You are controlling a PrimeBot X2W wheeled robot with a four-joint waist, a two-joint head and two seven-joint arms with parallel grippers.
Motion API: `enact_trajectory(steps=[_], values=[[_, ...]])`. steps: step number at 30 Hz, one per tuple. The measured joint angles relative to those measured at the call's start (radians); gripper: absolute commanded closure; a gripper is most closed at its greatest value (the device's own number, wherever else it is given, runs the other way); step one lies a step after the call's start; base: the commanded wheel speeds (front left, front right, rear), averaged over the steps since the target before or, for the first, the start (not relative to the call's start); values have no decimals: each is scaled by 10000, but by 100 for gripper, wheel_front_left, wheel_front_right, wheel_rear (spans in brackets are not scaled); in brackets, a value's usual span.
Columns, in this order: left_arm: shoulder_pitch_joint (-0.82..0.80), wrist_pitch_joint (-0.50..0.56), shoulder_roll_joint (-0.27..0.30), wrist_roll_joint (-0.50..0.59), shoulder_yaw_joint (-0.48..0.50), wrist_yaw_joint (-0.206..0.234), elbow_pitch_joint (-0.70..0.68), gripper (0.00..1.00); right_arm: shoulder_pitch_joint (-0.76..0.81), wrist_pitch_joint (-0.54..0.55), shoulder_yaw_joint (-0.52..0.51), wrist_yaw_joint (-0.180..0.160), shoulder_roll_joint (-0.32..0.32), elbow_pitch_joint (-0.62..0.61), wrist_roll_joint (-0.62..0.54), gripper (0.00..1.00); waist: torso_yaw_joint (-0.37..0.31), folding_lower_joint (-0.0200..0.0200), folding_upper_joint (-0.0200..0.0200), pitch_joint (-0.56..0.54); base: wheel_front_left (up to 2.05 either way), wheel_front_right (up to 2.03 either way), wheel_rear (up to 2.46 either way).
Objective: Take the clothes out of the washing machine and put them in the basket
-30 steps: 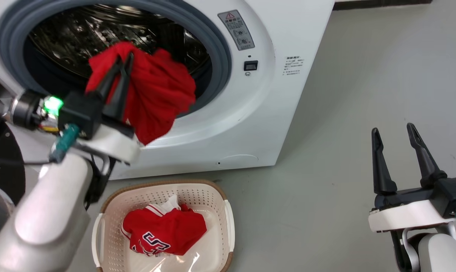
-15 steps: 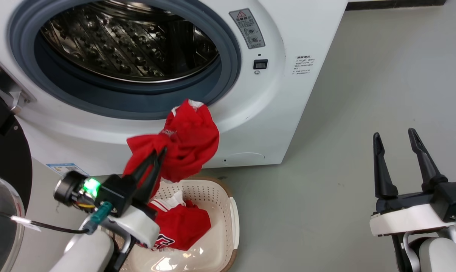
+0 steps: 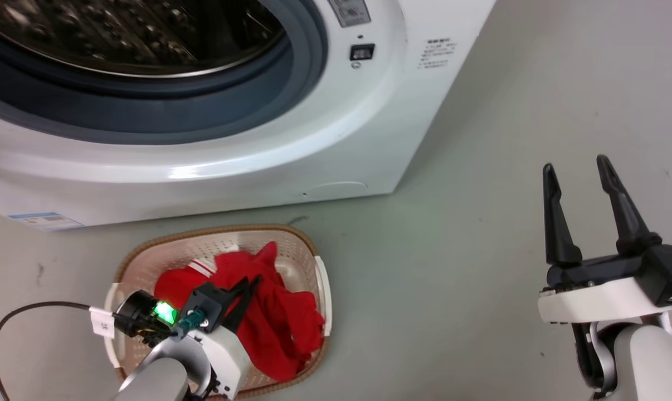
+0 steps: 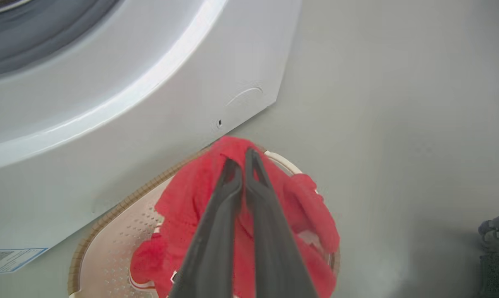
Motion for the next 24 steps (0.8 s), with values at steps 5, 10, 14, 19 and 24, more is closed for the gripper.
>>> enact_trajectory(steps=[5, 10, 14, 19, 24], values=[[-603, -36, -198, 29, -140, -127, 1335, 100, -167, -2, 81, 0, -4, -142, 196, 0, -400, 1, 0, 670, 0, 0, 0], [-1227, 2, -389, 134, -334, -290, 2675, 100, -232, -2, 169, -2, -6, -194, 420, 0, -878, 1, 0, 1222, 0, 0, 0], [-1728, -42, -422, 107, -351, -382, 3741, 100, -265, -2, 245, -2, -8, -234, 627, 0, -1234, 1, 0, 1649, 0, 0, 0], [-2343, 27, -495, 130, -495, -481, 4886, 100, -438, -2, 451, 0, -8, -324, 819, 0, -1581, 1, 0, 2251, 0, 0, 0], [-2887, -88, -399, -59, -280, -510, 5864, 100, -492, -2, 627, -2, -8, -401, 913, 0, -1875, 1, 0, 2918, 0, 0, 0]])
